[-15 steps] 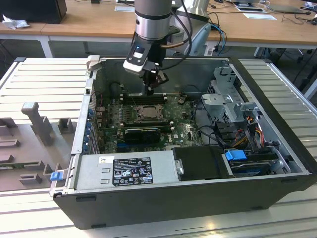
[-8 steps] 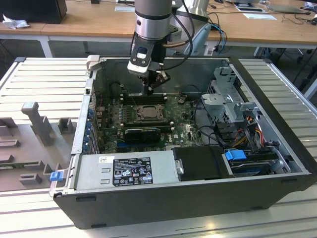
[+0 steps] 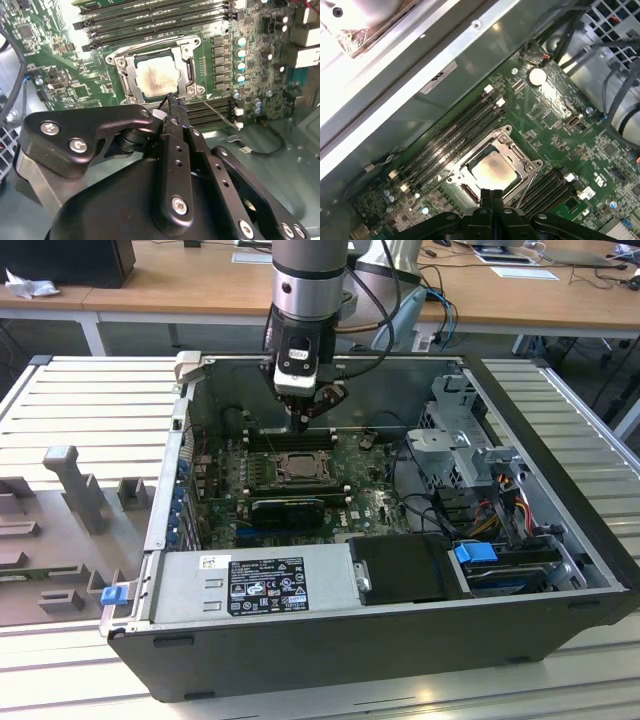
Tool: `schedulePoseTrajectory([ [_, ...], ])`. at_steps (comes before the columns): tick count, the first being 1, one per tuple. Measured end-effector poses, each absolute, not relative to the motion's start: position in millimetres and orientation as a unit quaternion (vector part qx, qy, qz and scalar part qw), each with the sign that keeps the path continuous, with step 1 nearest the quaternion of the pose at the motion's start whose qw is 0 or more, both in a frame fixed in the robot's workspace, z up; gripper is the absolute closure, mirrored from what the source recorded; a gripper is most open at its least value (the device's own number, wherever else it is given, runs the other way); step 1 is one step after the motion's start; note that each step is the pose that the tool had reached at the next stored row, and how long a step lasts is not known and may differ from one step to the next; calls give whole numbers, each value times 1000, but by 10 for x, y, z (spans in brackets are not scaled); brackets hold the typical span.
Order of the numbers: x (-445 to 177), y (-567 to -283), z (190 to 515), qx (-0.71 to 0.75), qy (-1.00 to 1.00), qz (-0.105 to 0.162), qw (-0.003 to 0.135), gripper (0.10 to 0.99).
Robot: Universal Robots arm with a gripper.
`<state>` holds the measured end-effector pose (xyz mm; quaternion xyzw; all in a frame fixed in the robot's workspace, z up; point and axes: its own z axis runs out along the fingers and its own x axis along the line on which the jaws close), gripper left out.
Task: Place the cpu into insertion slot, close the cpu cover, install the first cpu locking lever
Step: 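Install the first cpu locking lever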
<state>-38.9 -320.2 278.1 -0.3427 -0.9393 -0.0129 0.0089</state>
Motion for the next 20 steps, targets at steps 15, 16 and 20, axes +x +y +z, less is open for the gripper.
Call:
schedulePoseTrajectory([
  [15,-385,-3202,2782,-221,-975,-10,10,980],
  [16,-385,-3202,2782,-214,-977,-10,10,980],
  [20,-385,-3202,2782,-162,-987,-10,11,980],
])
